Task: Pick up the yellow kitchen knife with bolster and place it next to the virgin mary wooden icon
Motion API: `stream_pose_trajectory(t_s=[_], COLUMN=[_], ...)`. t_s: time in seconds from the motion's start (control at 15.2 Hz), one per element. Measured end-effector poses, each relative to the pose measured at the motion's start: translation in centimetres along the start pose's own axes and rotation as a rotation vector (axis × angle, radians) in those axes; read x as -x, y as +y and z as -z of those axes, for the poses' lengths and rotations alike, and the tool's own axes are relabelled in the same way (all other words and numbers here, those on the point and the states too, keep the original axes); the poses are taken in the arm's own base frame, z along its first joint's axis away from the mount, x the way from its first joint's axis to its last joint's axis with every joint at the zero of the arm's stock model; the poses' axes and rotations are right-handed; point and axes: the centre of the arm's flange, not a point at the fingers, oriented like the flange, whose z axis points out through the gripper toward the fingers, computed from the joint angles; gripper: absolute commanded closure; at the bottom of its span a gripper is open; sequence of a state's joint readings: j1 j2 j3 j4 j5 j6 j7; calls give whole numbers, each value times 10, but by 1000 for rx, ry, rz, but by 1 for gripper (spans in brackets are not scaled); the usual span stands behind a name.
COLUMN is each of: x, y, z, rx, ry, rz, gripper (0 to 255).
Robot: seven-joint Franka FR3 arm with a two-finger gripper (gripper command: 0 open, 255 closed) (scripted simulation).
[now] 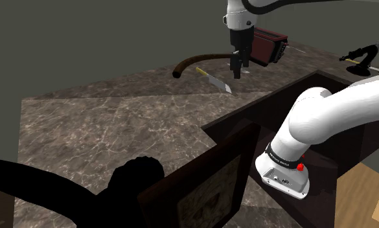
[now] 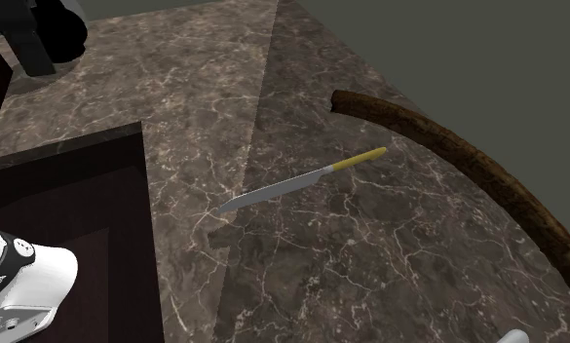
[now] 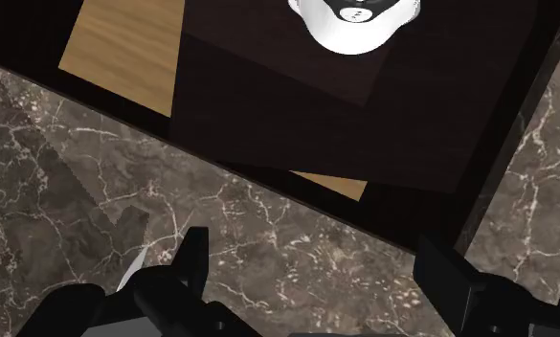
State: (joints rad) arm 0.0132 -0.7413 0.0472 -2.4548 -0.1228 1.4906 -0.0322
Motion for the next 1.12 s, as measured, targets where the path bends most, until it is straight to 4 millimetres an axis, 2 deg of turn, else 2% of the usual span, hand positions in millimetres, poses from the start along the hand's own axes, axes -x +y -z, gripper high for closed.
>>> stream_pose_trajectory(t_s=[0.13,0.33,0.73,0.86,1.12], x=[-6,-28,-82,-102,-135], y=[5,24,73,96,126], z=[-2,-15,-47,-55,-80], rx=[-4,-26,-76,-92,-126], ry=[1,8,28,35,48], rz=[-6,-39,-115,-141,-193], gripper=[0,0,0,0,0])
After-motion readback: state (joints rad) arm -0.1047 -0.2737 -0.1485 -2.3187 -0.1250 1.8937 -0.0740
